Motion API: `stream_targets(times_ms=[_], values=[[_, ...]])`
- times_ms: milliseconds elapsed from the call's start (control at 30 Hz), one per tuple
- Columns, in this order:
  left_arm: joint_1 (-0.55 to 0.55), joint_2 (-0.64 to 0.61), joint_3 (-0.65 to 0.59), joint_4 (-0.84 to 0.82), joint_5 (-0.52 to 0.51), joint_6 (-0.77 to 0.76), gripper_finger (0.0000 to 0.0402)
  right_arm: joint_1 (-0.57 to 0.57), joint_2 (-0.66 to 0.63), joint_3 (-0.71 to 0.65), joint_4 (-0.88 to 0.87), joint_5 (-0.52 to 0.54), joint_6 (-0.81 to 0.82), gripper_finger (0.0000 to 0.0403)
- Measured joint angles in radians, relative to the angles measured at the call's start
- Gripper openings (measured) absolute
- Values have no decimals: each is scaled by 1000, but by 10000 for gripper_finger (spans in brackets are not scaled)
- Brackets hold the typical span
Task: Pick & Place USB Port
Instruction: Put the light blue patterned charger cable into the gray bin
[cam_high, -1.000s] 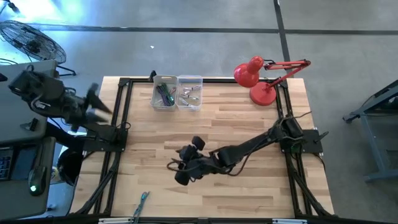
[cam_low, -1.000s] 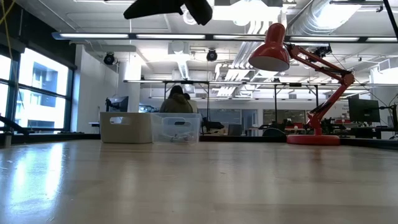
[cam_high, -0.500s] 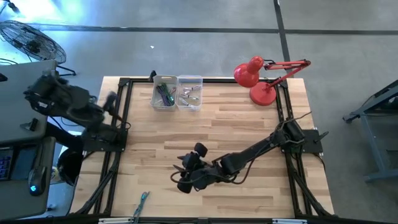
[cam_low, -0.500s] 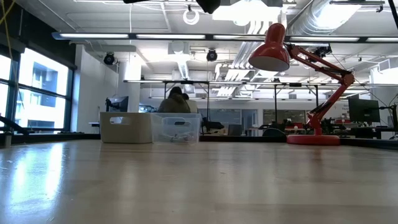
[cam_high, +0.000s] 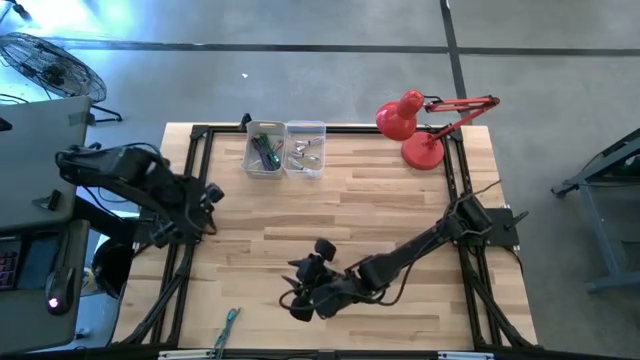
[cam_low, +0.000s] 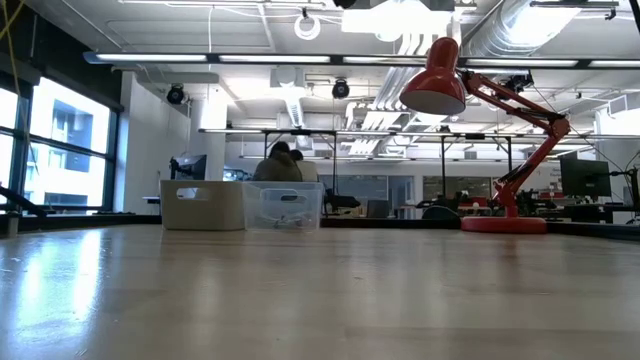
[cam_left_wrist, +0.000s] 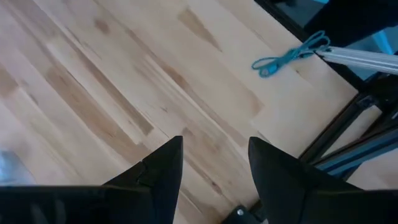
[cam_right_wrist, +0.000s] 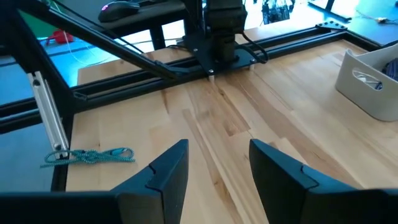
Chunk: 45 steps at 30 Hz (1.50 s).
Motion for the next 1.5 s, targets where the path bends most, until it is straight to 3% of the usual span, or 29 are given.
stream_targets(times_ms=[533,767,1067,1200,1500], values=[[0,59,-302,93,35,-362,177,37,2,0,-31,18,-102,161],[-35,147,-341,213,158,-405,179,43,2,0,-86,-47,-105,161],[-186,257,-341,429,271,-559,249,100,3,0,-145,-50,-106,161],[-258,295,-341,545,253,-625,271,133,3,0,-162,-15,-104,161],[-422,379,-341,686,78,-864,276,188,3,0,-174,-16,-78,161]])
